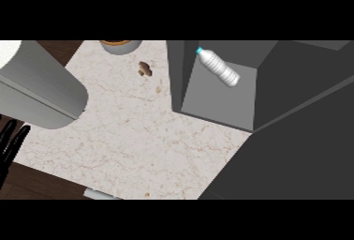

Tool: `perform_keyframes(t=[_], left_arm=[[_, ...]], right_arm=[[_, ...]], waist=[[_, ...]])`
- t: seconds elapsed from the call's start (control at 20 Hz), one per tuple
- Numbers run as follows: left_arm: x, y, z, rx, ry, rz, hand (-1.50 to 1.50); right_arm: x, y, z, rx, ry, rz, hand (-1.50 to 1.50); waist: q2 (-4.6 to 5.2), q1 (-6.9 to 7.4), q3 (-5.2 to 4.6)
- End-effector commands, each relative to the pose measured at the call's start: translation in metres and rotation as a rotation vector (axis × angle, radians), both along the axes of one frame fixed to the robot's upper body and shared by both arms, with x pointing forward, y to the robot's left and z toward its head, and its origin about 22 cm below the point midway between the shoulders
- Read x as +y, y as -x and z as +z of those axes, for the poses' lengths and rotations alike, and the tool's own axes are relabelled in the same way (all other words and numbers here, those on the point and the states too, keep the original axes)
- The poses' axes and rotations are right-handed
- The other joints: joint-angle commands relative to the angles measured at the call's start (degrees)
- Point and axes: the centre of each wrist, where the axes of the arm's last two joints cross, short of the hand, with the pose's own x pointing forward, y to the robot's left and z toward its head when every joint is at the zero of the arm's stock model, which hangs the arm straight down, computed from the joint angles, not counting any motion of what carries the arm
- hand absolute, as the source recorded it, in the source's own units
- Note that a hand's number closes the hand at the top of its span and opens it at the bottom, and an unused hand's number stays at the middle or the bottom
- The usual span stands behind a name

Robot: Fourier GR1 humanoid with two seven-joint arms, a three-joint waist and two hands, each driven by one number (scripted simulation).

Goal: Pick up the bottled water, place it into the cabinet and close the cabinet

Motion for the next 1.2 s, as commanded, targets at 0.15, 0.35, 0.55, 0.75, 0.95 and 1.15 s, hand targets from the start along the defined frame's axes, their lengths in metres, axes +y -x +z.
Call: perform_keyframes(t=[0.15, 0.35, 0.55, 0.75, 0.95, 1.15], left_arm=[[0.001, -0.005, 0.005, -0.03, 0.008, -0.014, -1.5], [0.005, -0.004, 0.005, -0.02, -0.006, -0.007, -1.5], [0.002, -0.007, 0.007, -0.02, 0.004, -0.029, -1.5], [0.006, -0.006, 0.005, -0.019, 0.002, -0.018, -1.5], [0.009, -0.008, 0.005, -0.012, 0.0, -0.021, -1.5], [0.009, -0.01, 0.008, -0.024, -0.004, -0.01, -1.5]], right_arm=[[0.019, 0.001, -0.011, 0.134, -0.104, 0.02, 1.5], [0.014, -0.008, -0.009, 0.101, -0.093, -0.07, 1.5], [0.011, -0.02, -0.003, 0.015, 0.002, -0.105, 1.5], [0.012, -0.034, -0.002, -0.014, 0.074, -0.148, 1.5], [0.019, -0.055, -0.007, 0.004, 0.126, -0.202, 1.5], [0.029, -0.08, -0.01, 0.028, 0.147, -0.244, 1.5]], waist=[[1.1, 1.2, 0.32], [1.18, 1.35, 0.39], [0.72, 0.91, 0.35], [0.38, 1.43, 0.29], [0.39, 1.19, 0.44], [0.05, 1.01, 0.67]])
